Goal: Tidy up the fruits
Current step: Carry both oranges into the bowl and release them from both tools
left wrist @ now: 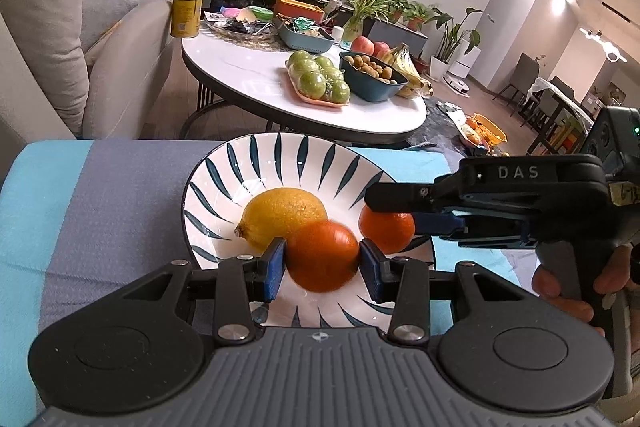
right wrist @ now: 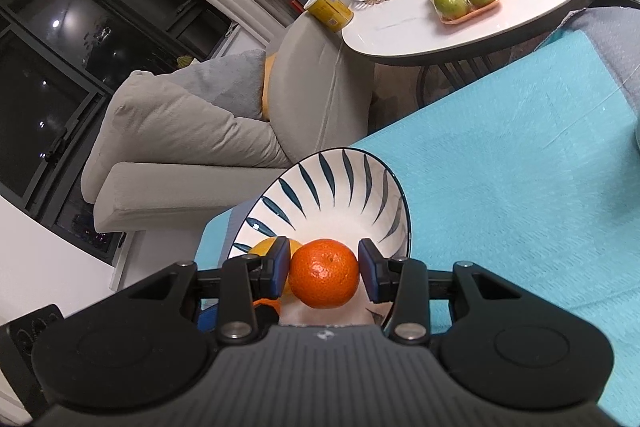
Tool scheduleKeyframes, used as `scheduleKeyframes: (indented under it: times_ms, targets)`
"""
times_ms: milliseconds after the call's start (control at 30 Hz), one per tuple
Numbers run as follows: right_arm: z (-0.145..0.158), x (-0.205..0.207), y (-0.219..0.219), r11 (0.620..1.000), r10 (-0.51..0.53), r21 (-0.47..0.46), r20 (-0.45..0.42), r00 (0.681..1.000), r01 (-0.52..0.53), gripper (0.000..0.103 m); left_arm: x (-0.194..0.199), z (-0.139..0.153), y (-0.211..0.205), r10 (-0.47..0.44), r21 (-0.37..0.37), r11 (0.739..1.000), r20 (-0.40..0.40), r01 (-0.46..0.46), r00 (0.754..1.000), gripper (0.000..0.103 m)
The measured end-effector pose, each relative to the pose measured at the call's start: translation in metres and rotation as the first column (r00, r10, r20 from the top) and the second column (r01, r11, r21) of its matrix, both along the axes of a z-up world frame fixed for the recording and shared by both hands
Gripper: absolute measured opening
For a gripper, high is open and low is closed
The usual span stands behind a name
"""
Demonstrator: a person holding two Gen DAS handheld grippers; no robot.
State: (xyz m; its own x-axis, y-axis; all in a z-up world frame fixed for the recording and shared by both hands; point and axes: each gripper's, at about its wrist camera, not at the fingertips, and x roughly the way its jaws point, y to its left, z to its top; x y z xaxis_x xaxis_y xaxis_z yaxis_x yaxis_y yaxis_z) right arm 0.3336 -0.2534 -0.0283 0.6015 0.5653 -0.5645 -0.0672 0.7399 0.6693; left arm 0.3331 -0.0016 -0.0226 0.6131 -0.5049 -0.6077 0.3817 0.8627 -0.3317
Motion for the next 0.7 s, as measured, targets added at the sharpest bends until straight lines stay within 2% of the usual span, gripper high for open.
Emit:
scheduleKeyframes:
  times_ms: [700]
  targets:
    - [0.0036, -0.0036, -0.0013, 1.0, -0.017, -0.026, 0.012, 1.0, 0.017, 0.049, -0.0068, 0.005, 0.0043, 0.022, 0.008, 1.0, 0.011, -0.022, 1.0, 0.042]
